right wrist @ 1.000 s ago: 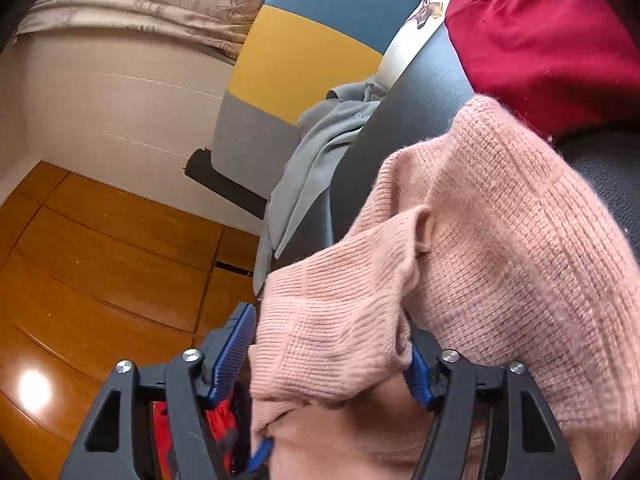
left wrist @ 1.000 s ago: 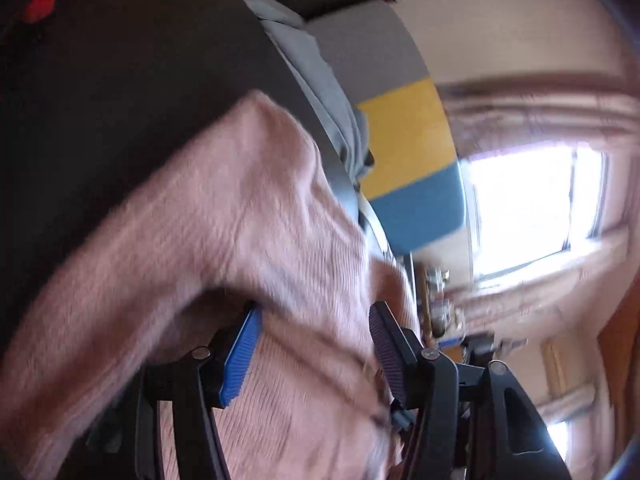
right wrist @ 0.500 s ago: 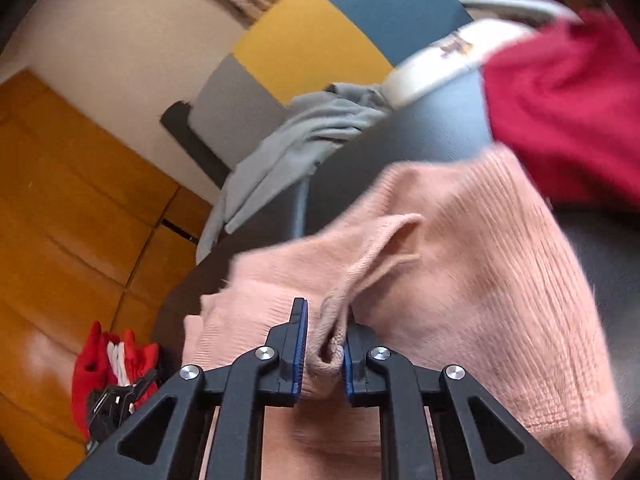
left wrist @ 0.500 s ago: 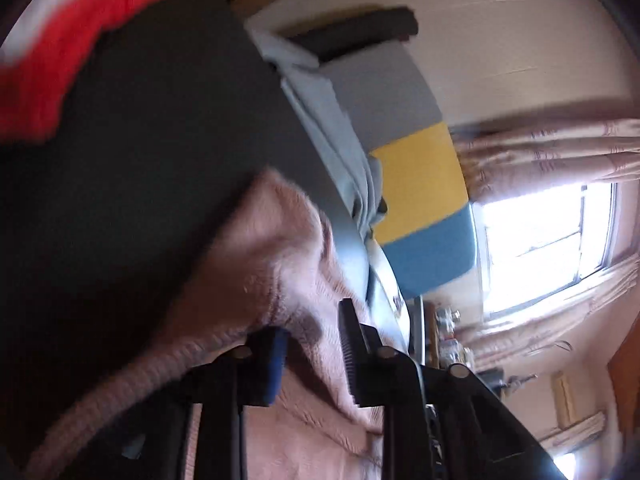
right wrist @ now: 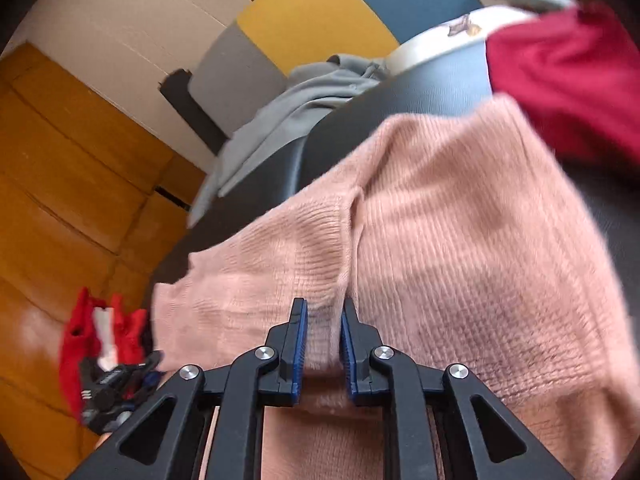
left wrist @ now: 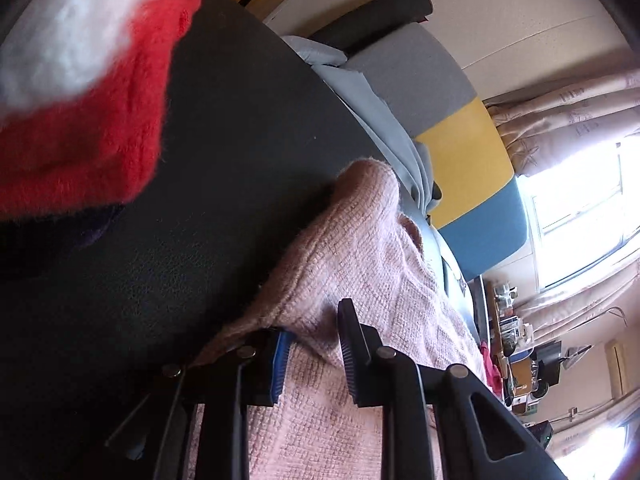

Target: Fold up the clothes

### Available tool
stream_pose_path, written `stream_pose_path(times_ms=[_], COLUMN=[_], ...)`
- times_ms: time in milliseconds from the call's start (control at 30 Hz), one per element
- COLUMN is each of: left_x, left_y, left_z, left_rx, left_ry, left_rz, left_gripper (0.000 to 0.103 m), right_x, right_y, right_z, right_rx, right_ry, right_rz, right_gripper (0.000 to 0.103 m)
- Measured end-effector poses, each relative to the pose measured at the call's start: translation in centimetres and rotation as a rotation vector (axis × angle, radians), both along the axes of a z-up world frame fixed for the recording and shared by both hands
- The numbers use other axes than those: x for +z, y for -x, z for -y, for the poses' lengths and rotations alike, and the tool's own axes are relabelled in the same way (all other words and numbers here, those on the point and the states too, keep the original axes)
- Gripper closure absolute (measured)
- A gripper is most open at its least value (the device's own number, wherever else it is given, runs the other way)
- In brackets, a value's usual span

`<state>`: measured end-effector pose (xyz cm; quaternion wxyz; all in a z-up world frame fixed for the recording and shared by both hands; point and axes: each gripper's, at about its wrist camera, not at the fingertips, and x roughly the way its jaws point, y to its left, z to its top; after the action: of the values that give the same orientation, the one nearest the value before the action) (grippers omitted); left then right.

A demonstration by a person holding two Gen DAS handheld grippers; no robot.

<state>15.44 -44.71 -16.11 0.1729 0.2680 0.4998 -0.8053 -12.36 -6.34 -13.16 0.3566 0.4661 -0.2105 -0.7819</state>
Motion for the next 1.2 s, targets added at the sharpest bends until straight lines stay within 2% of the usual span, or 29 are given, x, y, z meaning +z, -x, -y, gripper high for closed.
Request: stream_pose_path(times_ms=[33, 133, 167, 233, 367, 433, 467, 567, 633, 733, 833, 900, 933, 967, 1067, 1133, 1200], left_x=[0.1, 0.5, 0.5, 1.2, 0.9, 0.2, -0.1, 0.8, 1.5, 3.1, 5.7, 6.7, 6.8, 6.3, 3.8, 1.1, 1.1], left_y=[0.0, -0.8, -1.1, -1.1, -1.5, -1.8, -1.9, -1.5, -1.6, -3.4, -4.0, -3.2, -2.3, -1.4, 3.7, 4.8, 3.8], left_z=[0.0, 0.3, 0.6, 1.0, 0.7, 0.2, -0.2, -0.7, -1.0, -1.8, -2.9, -3.3, -3.2, -3.3, -2.2, -2.4, -2.3], left_rx=[-0.002, 0.045, 0.051, 0.055, 0.121, 0.121, 0.111, 0.033, 0.0, 0.019, 0.051, 0.041, 0.013, -0.025, -0.081, -0.134, -0.136], left_ry=[0.005, -0.052, -0.084, -0.095, -0.025, 0.003, 0.023, 0.061, 0.07, 0.137, 0.225, 0.271, 0.28, 0.279, 0.274, 0.351, 0.334], left_rz=[0.004, -0.058, -0.116, -0.161, -0.031, 0.006, 0.009, 0.025, 0.04, 0.004, -0.049, -0.061, -0.052, -0.032, 0.1, 0.138, 0.088], left_gripper=[0.081, 0.08, 0.077, 0.076, 0.077, 0.081, 0.081, 0.07, 0.065, 0.065, 0.063, 0.057, 0.056, 0.055, 0.055, 0.057, 0.057], right_x=[-0.4, -1.0, -0.9, -0.3, 4.0, 5.7, 5.9, 3.8, 2.9, 3.7, 5.2, 5.9, 5.8, 5.4, 4.0, 2.1, 1.4], right_y=[0.1, 0.9, 0.9, 0.8, -0.5, -1.1, -1.3, -1.0, -1.1, -2.0, -3.1, -3.4, -3.4, -3.3, -2.9, -2.5, -2.5], right_z=[-0.3, -1.0, -0.9, -0.5, -0.6, -0.5, -0.3, -0.1, -0.5, -0.3, 2.1, 4.6, 5.7, 6.7, 8.9, 8.3, 6.6], right_rx=[0.005, 0.002, 0.003, 0.011, 0.05, 0.065, 0.069, 0.065, 0.045, 0.064, 0.134, 0.187, 0.202, 0.211, 0.231, 0.232, 0.231], right_ry=[0.027, 0.081, 0.072, 0.034, 0.084, 0.028, -0.032, -0.221, -0.254, -0.214, -0.214, -0.239, -0.274, -0.324, -0.458, -0.508, -0.475], right_rz=[0.008, 0.047, 0.046, 0.031, -0.098, -0.172, -0.194, -0.176, -0.168, -0.212, -0.286, -0.327, -0.346, -0.364, -0.406, -0.404, -0.396], right_gripper=[0.083, 0.084, 0.087, 0.089, 0.093, 0.093, 0.093, 0.091, 0.089, 0.088, 0.072, 0.059, 0.057, 0.052, 0.046, 0.041, 0.039])
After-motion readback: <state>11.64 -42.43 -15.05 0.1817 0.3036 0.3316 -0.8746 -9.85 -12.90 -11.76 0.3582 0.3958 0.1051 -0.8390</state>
